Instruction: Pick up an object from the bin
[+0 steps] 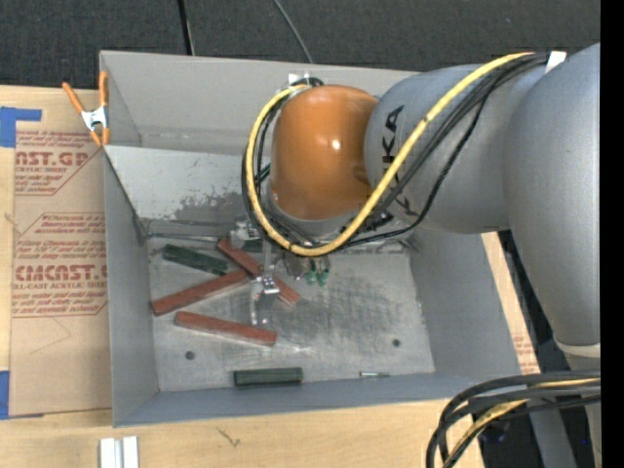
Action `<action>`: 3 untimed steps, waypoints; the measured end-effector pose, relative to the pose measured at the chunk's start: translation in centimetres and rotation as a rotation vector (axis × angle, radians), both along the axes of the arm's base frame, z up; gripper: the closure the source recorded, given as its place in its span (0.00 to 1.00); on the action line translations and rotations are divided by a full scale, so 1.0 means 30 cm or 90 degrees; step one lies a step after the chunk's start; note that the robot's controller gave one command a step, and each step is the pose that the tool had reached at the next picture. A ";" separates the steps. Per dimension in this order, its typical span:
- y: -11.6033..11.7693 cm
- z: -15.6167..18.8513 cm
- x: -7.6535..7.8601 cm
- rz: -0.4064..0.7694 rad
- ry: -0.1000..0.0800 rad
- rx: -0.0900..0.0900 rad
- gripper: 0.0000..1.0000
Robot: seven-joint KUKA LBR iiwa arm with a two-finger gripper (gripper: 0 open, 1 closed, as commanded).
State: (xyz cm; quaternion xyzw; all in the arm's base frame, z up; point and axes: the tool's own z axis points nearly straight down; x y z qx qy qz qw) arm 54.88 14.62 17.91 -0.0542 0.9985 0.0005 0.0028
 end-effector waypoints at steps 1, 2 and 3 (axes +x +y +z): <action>0.106 -0.316 0.069 0.231 0.000 -0.001 0.00; 0.113 -0.325 0.072 0.220 0.000 0.000 0.00; 0.136 -0.262 0.025 0.193 0.001 0.000 0.00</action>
Offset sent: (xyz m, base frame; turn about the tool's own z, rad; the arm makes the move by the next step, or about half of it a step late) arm 0.0024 0.0222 -0.1091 -0.1447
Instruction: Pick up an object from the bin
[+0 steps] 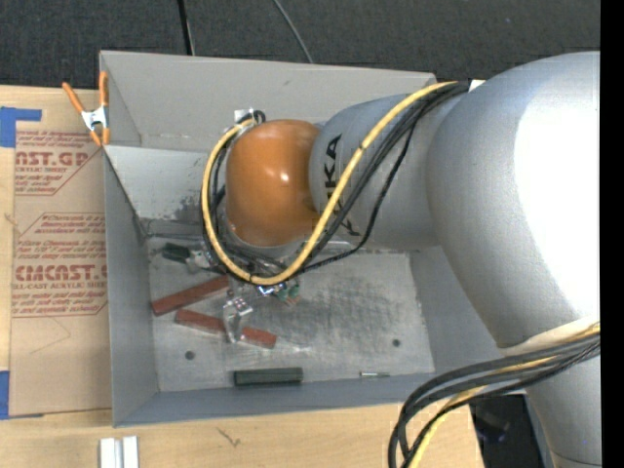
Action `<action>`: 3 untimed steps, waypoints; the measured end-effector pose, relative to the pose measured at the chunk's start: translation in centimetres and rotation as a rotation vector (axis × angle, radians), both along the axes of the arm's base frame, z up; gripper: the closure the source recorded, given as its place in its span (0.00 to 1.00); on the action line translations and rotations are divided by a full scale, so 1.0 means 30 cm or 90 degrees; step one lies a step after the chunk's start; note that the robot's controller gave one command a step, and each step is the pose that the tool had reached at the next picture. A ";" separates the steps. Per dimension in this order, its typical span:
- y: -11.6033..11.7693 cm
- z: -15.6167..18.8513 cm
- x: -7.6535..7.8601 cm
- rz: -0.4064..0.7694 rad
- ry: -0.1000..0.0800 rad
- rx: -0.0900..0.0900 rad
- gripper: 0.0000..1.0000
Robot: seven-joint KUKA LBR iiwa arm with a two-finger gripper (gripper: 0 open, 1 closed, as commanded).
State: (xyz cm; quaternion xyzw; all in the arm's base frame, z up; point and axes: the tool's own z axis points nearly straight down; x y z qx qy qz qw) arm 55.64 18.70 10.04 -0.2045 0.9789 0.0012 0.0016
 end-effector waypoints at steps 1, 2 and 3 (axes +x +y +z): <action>0.001 -0.093 -0.001 -0.003 0.003 -0.001 1.00; 0.001 -0.093 -0.001 -0.002 0.003 -0.001 1.00; 0.002 -0.083 -0.001 -0.003 0.002 -0.001 1.00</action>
Offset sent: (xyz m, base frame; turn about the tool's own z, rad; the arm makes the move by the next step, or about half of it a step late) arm 0.0000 0.0000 0.0000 0.0000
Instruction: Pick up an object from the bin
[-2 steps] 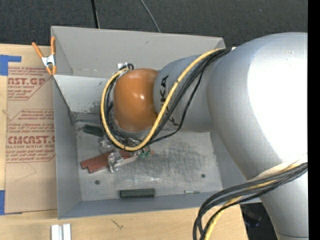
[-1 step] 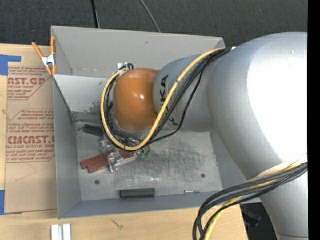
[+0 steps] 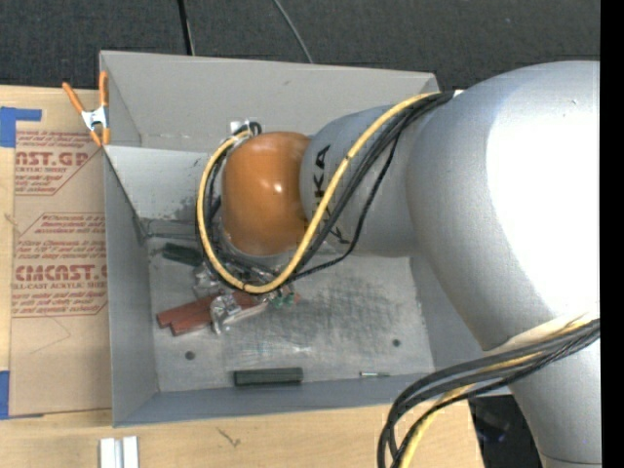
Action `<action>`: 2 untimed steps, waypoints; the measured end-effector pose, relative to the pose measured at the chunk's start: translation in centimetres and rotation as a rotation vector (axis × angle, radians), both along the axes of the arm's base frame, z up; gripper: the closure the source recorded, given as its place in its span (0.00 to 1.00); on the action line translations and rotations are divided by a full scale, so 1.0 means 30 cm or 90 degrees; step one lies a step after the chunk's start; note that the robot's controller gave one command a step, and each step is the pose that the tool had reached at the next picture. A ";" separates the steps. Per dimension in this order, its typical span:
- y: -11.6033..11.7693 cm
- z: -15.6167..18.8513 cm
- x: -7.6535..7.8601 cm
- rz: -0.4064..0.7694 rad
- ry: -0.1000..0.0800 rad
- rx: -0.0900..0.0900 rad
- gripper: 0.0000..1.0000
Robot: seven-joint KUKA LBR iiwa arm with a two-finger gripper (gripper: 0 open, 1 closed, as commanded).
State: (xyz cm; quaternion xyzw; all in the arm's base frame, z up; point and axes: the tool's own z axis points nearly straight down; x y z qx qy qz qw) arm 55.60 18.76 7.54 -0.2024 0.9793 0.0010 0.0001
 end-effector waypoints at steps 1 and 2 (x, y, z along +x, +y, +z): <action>0.000 0.023 -0.003 0.000 0.001 0.000 1.00; -0.002 0.098 -0.009 0.000 0.005 -0.002 1.00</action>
Offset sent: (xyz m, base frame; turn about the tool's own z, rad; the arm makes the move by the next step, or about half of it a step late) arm 0.0001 -0.0002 0.0761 0.0000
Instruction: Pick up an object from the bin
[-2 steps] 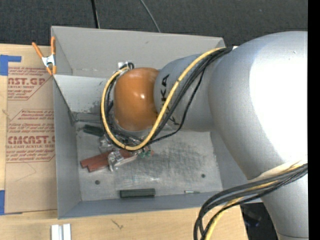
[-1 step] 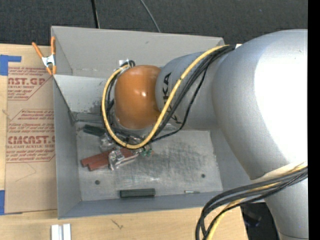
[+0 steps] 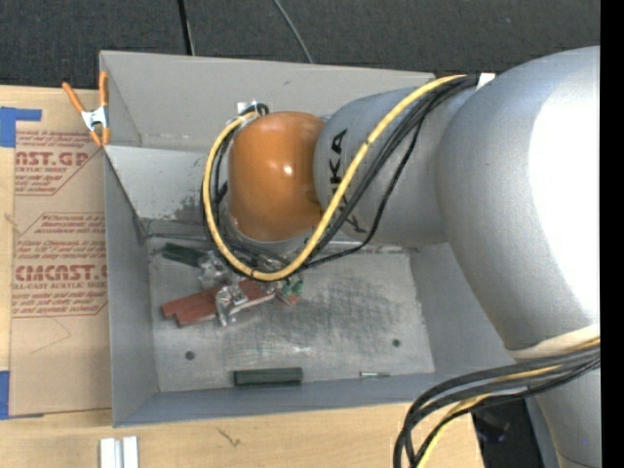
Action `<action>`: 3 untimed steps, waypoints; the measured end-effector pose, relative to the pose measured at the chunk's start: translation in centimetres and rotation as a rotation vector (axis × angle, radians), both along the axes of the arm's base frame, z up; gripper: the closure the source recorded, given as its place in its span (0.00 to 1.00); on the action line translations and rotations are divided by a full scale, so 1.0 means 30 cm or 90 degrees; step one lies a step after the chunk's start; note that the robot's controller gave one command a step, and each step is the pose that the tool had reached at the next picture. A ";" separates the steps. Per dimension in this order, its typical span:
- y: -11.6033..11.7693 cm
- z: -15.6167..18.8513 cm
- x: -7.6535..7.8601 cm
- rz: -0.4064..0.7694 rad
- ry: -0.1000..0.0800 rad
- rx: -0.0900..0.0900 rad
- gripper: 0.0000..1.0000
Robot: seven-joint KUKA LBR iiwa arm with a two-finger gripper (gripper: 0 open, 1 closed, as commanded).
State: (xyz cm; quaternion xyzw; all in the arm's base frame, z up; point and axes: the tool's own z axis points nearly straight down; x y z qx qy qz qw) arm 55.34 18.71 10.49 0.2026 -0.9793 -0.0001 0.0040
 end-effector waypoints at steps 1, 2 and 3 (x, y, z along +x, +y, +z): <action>0.003 0.093 0.008 0.000 -0.006 0.001 1.00; 0.002 0.183 0.001 0.000 -0.003 0.001 1.00; 0.003 0.280 0.002 0.000 -0.005 0.001 1.00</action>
Offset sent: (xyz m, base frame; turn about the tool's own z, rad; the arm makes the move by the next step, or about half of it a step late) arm 0.0000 0.0001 0.0869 0.0000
